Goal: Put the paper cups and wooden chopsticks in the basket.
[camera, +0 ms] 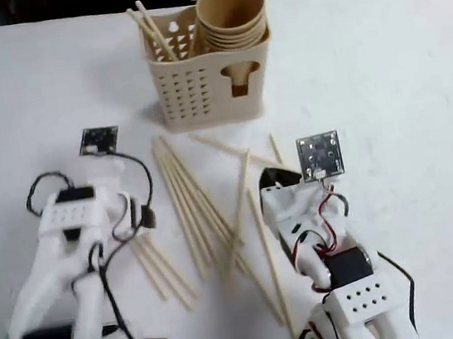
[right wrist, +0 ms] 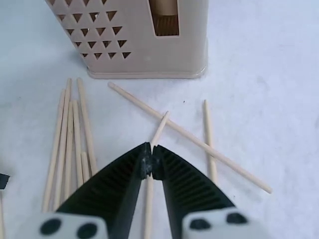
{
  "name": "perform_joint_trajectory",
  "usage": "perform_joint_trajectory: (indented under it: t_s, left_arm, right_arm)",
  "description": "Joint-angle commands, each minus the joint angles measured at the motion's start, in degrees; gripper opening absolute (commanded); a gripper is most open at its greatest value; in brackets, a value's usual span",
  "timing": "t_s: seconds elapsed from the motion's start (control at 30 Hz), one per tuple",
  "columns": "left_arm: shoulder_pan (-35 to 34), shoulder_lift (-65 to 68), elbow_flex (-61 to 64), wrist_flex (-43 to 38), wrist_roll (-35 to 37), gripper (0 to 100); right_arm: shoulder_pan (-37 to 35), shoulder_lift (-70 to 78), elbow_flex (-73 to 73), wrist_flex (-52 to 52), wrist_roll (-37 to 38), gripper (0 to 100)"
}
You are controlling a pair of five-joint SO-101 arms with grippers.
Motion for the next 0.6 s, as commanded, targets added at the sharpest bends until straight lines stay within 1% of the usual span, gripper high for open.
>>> perform_joint_trajectory:
  t_s: [0.0, 0.17, 0.4, 0.57]
  left_arm:
    - [0.3, 9.5, -10.1, 4.2, 0.9, 26]
    - [0.3, 16.6, -16.0, 7.1, 1.0, 26]
    - [0.7, 24.3, -23.0, 11.8, 2.2, 15]
    - [0.7, 28.4, -27.0, 14.3, 2.1, 14]
  right_arm:
    - [0.4, -0.7, -0.4, -1.0, 0.0, 1.8]
    - [0.4, -0.7, -0.4, -1.0, 0.0, 1.8]
    - [0.4, -0.7, -0.4, -1.0, 0.0, 1.8]
    - [0.4, -0.7, -0.4, -1.0, 0.0, 1.8]
